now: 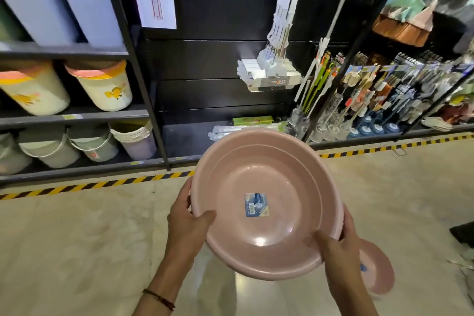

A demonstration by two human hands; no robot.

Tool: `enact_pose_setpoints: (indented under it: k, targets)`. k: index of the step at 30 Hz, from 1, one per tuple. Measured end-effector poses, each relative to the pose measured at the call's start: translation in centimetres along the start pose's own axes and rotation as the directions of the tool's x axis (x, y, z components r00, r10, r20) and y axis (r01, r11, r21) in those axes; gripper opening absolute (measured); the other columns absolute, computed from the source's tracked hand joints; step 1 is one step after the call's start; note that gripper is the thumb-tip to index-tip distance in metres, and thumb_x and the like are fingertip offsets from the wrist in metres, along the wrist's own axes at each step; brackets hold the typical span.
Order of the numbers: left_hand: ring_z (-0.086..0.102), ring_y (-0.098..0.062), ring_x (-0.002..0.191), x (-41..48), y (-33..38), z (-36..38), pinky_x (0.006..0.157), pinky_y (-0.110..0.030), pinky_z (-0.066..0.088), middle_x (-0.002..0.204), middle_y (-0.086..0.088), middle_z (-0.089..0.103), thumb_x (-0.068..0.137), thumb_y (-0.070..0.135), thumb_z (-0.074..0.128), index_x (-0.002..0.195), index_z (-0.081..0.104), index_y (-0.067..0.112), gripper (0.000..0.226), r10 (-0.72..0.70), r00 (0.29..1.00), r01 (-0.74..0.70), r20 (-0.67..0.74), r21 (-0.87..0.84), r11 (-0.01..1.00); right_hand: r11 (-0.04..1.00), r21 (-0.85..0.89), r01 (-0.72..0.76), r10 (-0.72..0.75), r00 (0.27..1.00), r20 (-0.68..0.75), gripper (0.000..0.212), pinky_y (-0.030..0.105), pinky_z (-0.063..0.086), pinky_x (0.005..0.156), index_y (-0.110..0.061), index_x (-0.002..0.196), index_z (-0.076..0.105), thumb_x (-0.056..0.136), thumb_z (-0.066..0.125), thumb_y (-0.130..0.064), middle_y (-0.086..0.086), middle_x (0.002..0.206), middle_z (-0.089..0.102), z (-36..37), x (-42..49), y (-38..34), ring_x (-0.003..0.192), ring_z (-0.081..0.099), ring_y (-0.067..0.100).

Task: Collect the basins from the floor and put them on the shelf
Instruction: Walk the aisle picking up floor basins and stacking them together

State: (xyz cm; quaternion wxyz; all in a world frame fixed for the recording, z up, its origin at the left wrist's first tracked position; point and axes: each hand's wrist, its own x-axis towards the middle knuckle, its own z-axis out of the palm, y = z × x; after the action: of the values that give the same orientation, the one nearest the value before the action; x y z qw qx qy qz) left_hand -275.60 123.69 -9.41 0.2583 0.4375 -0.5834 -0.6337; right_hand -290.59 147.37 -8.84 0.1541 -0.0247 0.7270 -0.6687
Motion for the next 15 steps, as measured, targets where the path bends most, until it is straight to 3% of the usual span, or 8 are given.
enact_pose_setpoints:
  k: [3,7,12,15]
  targets:
    - [0.066,0.015,0.095,2.0,0.1,-1.5,0.08,-0.033,0.06,0.121,0.021,0.07,0.079,-0.008,0.08,0.143,0.057,0.049,0.089,0.002,1.0,-0.002,-0.029,-0.022,1.0,1.0,-0.022,0.004,-0.004,1.0,0.022,0.082,0.042,0.062,0.079,-0.05,0.135,0.063,0.062,0.069,-0.011,-0.012,0.119,0.076,3.0,2.0,-0.3,0.109,0.072,0.022]
    - [0.07,0.009,0.095,5.3,-1.0,-2.1,0.078,-0.031,0.06,0.126,0.012,0.072,0.08,-0.01,0.081,0.15,0.056,0.04,0.09,-0.038,0.997,0.034,-0.074,-0.053,0.998,0.999,-0.044,-0.006,0.009,0.998,0.068,0.083,0.045,0.062,0.083,-0.047,0.138,0.062,0.066,0.07,-0.006,-0.014,0.119,0.074,6.6,6.0,-0.2,0.114,0.069,0.023]
    - [0.07,-0.001,0.107,10.5,-2.0,-1.5,0.071,-0.021,0.061,0.126,0.015,0.072,0.079,-0.011,0.081,0.146,0.058,0.043,0.089,-0.08,0.99,0.073,-0.12,-0.06,0.996,0.998,-0.06,-0.003,0.012,0.988,0.153,0.086,0.039,0.06,0.084,-0.042,0.143,0.062,0.062,0.067,-0.012,-0.015,0.125,0.074,10.8,12.2,1.3,0.114,0.069,0.014]
    - [0.071,-0.007,0.106,14.0,-2.1,-0.9,0.073,-0.024,0.062,0.119,0.012,0.077,0.067,0.001,0.085,0.141,0.061,0.04,0.086,-0.083,0.981,0.082,-0.176,-0.011,0.997,0.998,-0.062,-0.022,0.034,0.978,0.206,0.088,0.042,0.061,0.088,-0.044,0.144,0.062,0.064,0.064,-0.009,-0.015,0.129,0.073,13.5,16.4,2.5,0.116,0.069,0.01]
